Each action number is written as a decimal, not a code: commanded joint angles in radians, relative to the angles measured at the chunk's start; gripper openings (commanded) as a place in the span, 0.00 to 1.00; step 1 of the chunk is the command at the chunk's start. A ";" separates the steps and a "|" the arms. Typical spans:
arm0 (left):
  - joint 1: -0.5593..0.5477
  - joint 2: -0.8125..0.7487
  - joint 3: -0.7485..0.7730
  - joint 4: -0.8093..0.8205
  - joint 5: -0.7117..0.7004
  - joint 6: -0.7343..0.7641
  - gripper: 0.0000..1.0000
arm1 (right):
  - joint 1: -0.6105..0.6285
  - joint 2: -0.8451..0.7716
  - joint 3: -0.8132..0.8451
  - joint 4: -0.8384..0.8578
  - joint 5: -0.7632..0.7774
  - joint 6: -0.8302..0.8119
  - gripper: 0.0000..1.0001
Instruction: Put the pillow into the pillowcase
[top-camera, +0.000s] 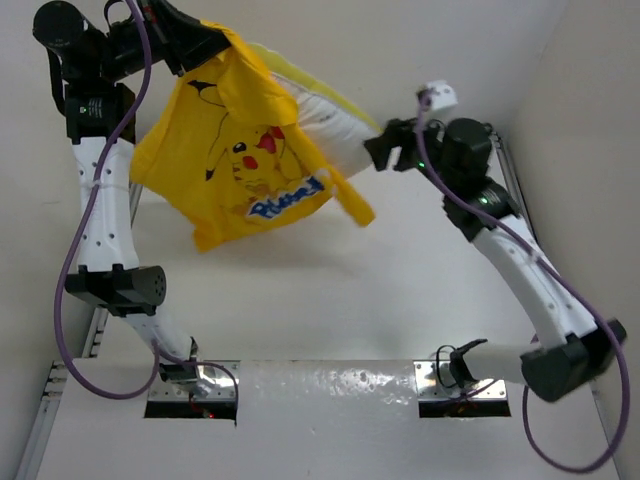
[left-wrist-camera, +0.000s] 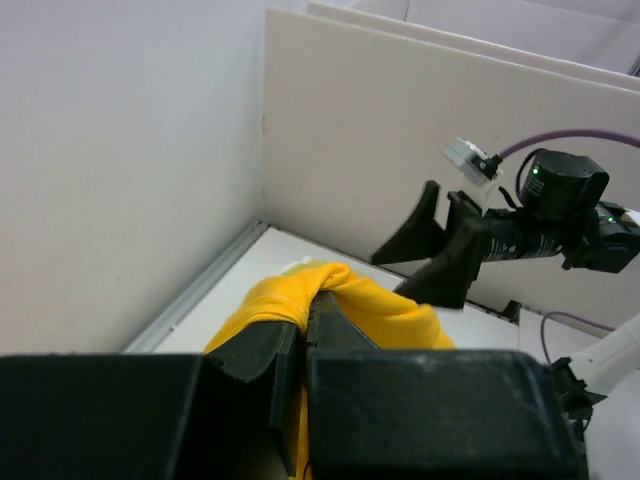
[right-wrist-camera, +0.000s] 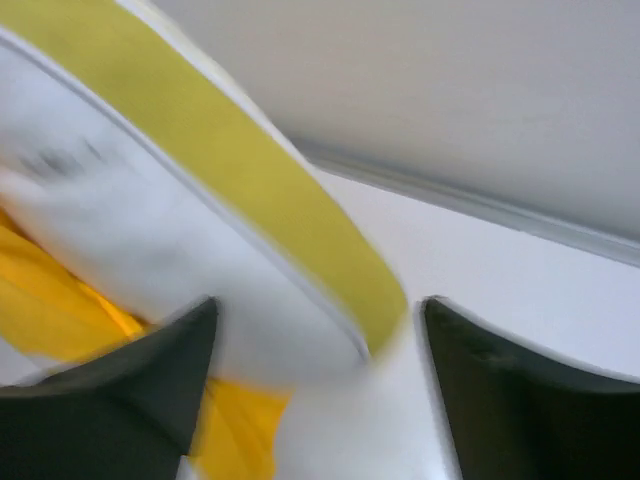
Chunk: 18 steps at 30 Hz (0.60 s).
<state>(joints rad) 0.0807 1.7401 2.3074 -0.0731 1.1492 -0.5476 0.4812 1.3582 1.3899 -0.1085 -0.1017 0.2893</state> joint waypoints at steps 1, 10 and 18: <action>-0.016 -0.085 0.064 0.107 -0.100 0.081 0.00 | -0.059 -0.163 -0.159 -0.094 0.037 -0.028 0.65; -0.019 -0.056 0.073 0.147 -0.143 0.032 0.00 | -0.059 -0.354 -0.503 0.091 -0.118 -0.019 0.99; -0.018 -0.076 0.061 0.157 -0.123 0.046 0.00 | -0.203 -0.133 -0.309 0.153 -0.099 -0.220 0.99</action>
<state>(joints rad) 0.0605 1.7203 2.3253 -0.0414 1.0695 -0.5266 0.3756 1.1831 0.9745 -0.0788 -0.1444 0.1493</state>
